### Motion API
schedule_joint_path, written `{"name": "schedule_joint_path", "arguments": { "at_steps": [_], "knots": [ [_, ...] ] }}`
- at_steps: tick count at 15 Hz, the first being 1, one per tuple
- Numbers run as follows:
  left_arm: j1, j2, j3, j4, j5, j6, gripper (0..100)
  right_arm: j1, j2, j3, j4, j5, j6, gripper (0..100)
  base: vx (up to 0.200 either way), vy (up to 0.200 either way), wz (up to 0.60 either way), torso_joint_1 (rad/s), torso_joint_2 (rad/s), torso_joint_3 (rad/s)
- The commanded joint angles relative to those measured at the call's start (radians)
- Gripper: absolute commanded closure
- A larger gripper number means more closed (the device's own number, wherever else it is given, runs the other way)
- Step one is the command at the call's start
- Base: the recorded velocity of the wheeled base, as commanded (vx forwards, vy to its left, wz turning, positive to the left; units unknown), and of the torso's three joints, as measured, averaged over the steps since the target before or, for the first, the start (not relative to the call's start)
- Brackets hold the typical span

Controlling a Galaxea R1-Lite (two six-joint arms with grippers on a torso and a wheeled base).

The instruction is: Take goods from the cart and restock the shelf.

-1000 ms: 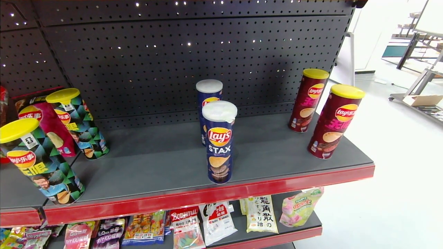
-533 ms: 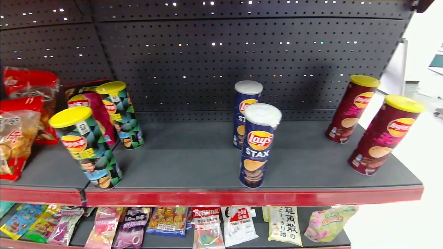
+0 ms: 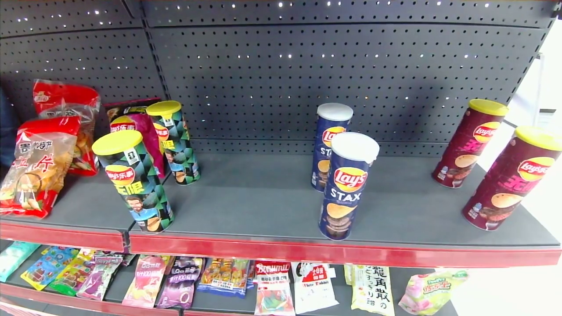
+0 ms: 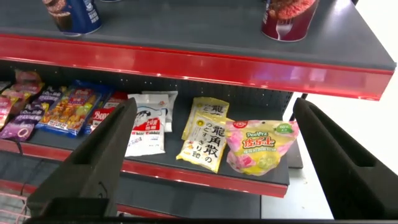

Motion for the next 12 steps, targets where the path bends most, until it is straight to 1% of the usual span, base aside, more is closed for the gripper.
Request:
{"name": "schedule_joint_path", "arguments": {
  "at_steps": [1,2,5,10,11,12],
  "knots": [
    [0.0,-0.01,0.005,0.002,-0.001,0.0,0,0.0,0.0,0.0,-0.001,0.0,-0.003,0,0.0,0.0,0.0,0.0,0.0,0.0],
    [0.0,-0.01,0.008,0.002,-0.002,0.0,0,0.0,0.0,0.0,0.0,0.0,-0.001,0,0.0,0.0,0.0,0.0,0.0,0.0],
    [0.0,-0.011,0.033,0.0,-0.002,0.001,0,0.0,0.0,0.0,-0.001,0.0,0.002,0,0.0,0.0,-0.6,0.001,0.0,-0.002],
    [0.0,-0.008,0.043,0.002,-0.004,0.001,0,0.0,0.0,0.001,-0.001,0.0,0.004,0,0.0,0.0,0.0,0.0,0.0,0.0],
    [0.002,-0.005,0.048,0.002,0.002,0.001,0,0.0,0.0,0.001,-0.001,0.0,0.004,0,0.0,0.0,0.0,0.0,0.0,0.0],
    [0.009,0.001,0.047,0.008,0.025,0.001,0,0.0,0.0,0.0,-0.001,0.0,0.004,0,0.0,0.0,0.0,0.0,0.0,0.0]
  ]
}}
